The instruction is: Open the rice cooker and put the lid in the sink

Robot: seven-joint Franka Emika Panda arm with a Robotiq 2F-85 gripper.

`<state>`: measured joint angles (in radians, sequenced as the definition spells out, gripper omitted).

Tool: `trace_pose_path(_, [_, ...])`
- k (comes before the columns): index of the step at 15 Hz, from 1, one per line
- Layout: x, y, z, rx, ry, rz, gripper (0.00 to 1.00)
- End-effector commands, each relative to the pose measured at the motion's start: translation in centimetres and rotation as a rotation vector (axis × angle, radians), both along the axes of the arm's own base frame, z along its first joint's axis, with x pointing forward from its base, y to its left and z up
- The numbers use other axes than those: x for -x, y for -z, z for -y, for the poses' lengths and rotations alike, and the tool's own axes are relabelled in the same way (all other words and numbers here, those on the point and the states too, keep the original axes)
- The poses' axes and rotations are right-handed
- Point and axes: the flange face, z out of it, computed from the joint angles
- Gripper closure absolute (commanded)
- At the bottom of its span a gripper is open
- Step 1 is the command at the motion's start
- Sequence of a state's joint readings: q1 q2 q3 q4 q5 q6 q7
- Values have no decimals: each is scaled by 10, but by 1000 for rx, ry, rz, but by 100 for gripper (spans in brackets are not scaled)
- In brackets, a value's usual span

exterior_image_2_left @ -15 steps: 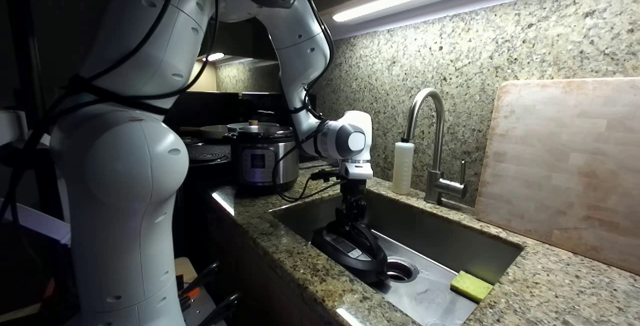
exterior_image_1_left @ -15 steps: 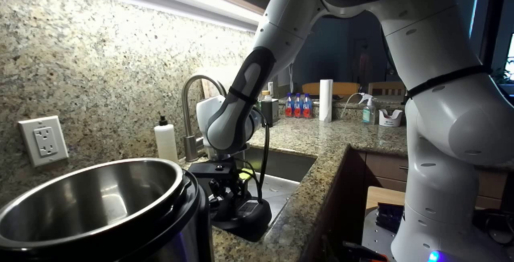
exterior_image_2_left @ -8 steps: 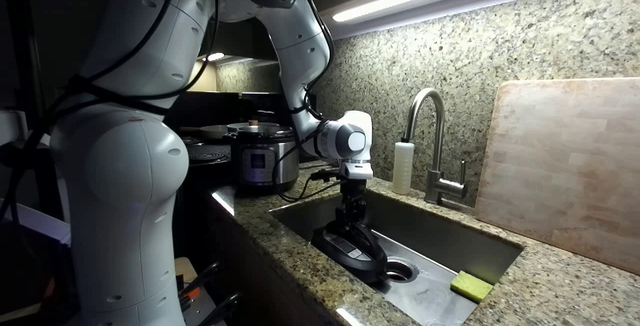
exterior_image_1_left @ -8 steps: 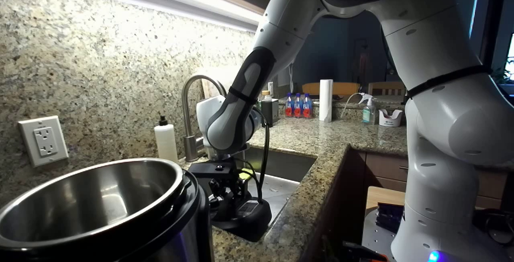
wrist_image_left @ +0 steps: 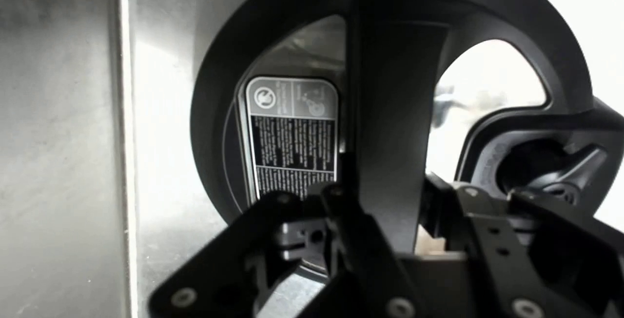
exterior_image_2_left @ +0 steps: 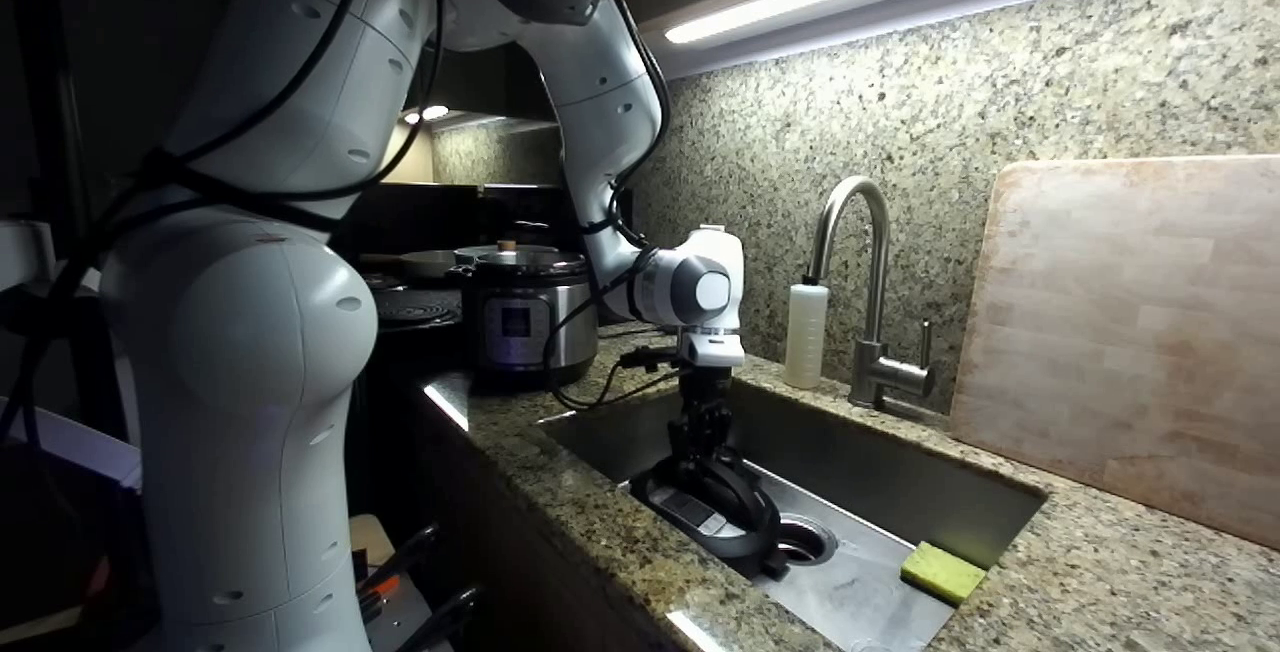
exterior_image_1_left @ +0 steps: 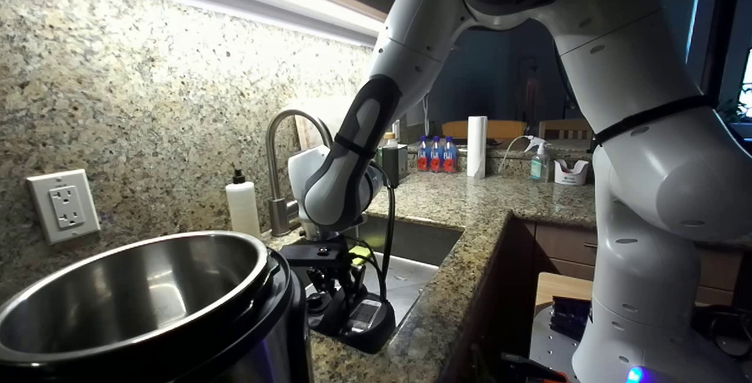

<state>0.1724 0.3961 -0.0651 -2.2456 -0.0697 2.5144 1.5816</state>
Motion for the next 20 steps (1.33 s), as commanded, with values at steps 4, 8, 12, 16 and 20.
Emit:
trace_pose_path(4, [-1, 1, 15, 16, 10, -5, 22])
trace_pose_path(8, [-4, -2, 16, 19, 14, 1, 1])
trace_pose_path(12, [-6, -9, 9, 19, 2, 14, 0])
trace_pose_path(16, [-6, -16, 10, 12, -12, 32, 0])
trace_pose_path(20, [-6, -25, 6, 14, -27, 41, 0])
